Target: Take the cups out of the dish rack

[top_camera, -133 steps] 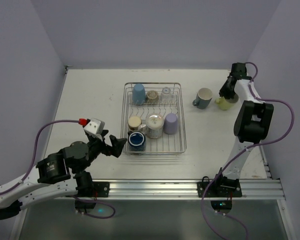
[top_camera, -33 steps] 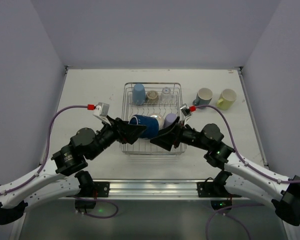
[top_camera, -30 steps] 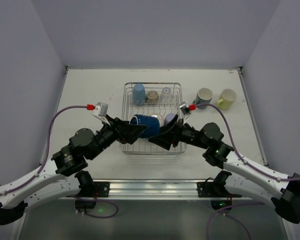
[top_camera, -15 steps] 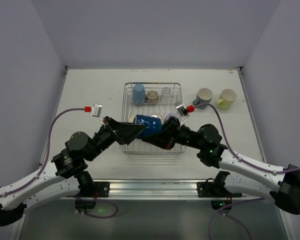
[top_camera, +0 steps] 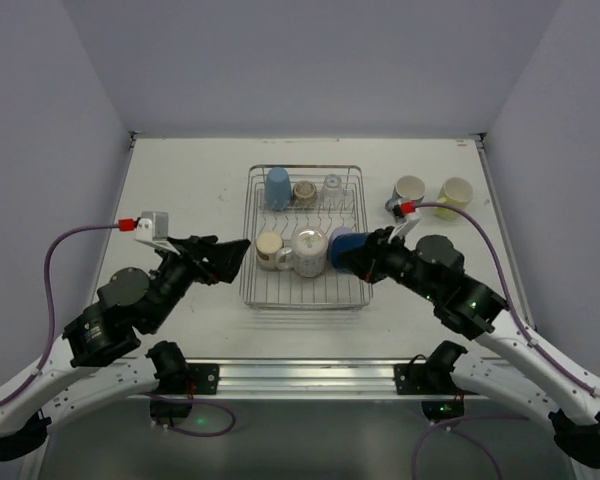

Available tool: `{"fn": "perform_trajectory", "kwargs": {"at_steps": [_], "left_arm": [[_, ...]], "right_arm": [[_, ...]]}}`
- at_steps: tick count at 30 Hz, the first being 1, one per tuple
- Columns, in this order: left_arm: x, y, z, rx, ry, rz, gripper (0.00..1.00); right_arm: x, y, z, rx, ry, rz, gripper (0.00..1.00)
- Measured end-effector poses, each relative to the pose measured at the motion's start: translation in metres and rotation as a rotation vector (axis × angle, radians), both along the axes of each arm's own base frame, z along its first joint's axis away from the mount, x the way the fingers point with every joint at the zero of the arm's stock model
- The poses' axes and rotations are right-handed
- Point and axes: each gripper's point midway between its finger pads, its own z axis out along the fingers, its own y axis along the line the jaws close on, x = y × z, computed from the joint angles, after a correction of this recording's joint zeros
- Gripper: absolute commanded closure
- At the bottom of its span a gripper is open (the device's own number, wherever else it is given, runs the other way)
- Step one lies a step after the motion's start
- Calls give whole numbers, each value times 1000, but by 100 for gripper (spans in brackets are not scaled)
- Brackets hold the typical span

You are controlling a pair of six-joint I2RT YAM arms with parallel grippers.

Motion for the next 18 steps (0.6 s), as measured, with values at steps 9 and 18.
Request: {"fn": "perform_trajectory", "kwargs": {"at_steps": [9, 18], "left_arm": [[13, 41, -76, 371, 103, 175, 0], [14, 44, -110, 519, 128, 169, 0]], "right_arm": [[79, -129, -45, -347, 140, -498, 100], [123, -163, -149, -650, 445, -515, 100]]}}
